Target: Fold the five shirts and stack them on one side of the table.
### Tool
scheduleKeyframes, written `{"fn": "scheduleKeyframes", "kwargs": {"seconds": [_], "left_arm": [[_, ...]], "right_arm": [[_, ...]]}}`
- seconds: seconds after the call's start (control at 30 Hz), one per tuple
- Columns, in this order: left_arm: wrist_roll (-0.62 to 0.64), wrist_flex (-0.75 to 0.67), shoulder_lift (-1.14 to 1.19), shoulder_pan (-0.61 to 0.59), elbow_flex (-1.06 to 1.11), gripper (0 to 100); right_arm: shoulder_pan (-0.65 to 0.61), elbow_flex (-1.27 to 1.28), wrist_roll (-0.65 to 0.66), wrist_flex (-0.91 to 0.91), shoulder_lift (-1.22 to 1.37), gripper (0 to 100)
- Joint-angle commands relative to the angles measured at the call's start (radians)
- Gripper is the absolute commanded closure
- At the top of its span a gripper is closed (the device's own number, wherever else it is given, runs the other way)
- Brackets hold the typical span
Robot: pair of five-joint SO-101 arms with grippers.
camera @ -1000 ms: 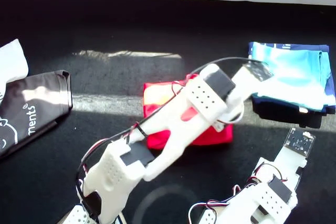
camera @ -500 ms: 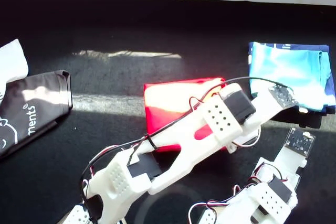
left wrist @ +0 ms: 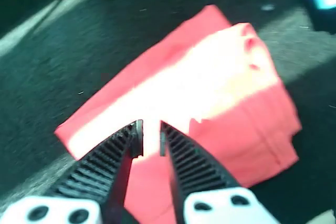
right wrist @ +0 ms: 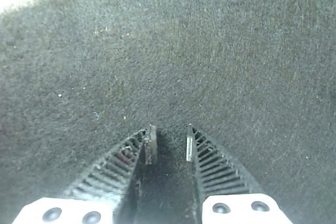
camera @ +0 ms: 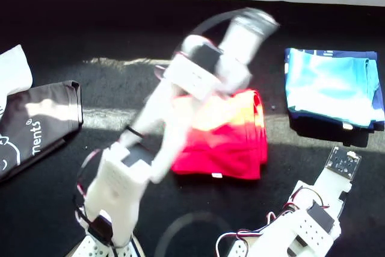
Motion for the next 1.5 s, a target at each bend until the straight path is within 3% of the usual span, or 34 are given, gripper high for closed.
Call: {"fn": "scheduleKeyframes", "kwargs": {"seconds": [0.0, 0.47, 0.77, 1.23, 1.37, 1.47], "left_arm": [[-0.005, -0.017, 0.061, -0.058, 0.001, 99], [-0.002, -0.034, 0.214, -0.151, -0.002, 99], [-0.002, 0.118, 0.199, -0.148, -0.068, 99], [-0.003, 0.020, 0.325, -0.260, -0.058, 99], [-0.003, 0.021, 0.311, -0.272, -0.058, 99], [-0.003, 0.023, 0.309, -0.272, -0.058, 99]], "right_arm": [[-0.013, 0.015, -0.002, -0.012, -0.005, 89.5], [-0.013, 0.015, -0.002, -0.012, -0.005, 89.5], [-0.013, 0.015, -0.002, -0.012, -0.005, 89.5], [-0.010, 0.004, -0.005, -0.005, -0.005, 89.5], [-0.048, -0.174, -0.006, 0.131, -0.004, 89.5], [-0.162, -0.389, -0.008, 0.242, 0.002, 89.5]]}}
